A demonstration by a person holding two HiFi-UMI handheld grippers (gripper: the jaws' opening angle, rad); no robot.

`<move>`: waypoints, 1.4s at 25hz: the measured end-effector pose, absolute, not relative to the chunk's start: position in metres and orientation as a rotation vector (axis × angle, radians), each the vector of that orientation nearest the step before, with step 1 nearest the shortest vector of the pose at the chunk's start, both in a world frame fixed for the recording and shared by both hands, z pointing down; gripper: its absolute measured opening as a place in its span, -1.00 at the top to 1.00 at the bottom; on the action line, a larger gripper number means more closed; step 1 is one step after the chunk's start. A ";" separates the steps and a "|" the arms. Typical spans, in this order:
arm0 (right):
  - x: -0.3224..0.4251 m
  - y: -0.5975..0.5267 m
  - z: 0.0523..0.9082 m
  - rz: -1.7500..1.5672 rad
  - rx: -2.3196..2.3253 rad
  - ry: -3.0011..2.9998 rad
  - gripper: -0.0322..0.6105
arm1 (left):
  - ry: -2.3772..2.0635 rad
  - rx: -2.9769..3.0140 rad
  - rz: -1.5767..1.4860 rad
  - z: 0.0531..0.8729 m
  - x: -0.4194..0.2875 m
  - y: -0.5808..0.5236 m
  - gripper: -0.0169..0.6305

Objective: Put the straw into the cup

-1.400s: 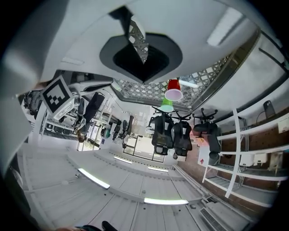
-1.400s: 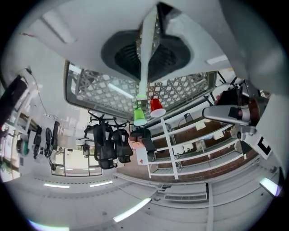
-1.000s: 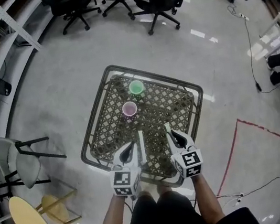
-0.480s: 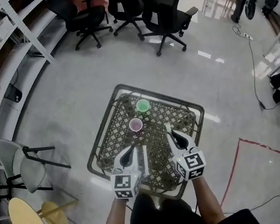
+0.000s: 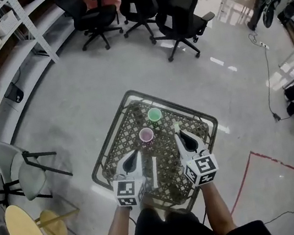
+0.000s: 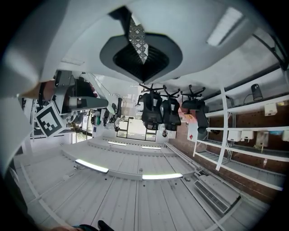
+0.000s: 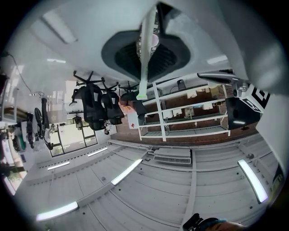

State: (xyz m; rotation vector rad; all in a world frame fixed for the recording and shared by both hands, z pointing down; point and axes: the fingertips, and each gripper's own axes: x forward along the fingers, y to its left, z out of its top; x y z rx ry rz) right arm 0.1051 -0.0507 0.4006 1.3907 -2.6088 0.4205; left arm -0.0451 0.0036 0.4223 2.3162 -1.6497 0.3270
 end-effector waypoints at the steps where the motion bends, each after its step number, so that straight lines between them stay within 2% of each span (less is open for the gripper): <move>1: 0.102 -0.055 0.400 0.414 1.394 -2.607 0.74 | -1.644 2.316 0.325 0.424 -0.048 -0.001 0.93; 23: 0.051 -0.192 0.461 0.468 1.479 -2.543 0.74 | -1.562 2.288 0.326 0.489 -0.103 -0.129 0.93; 35: 0.039 -0.257 0.511 0.517 1.502 -2.517 0.74 | -1.500 2.257 0.361 0.537 -0.109 -0.185 0.93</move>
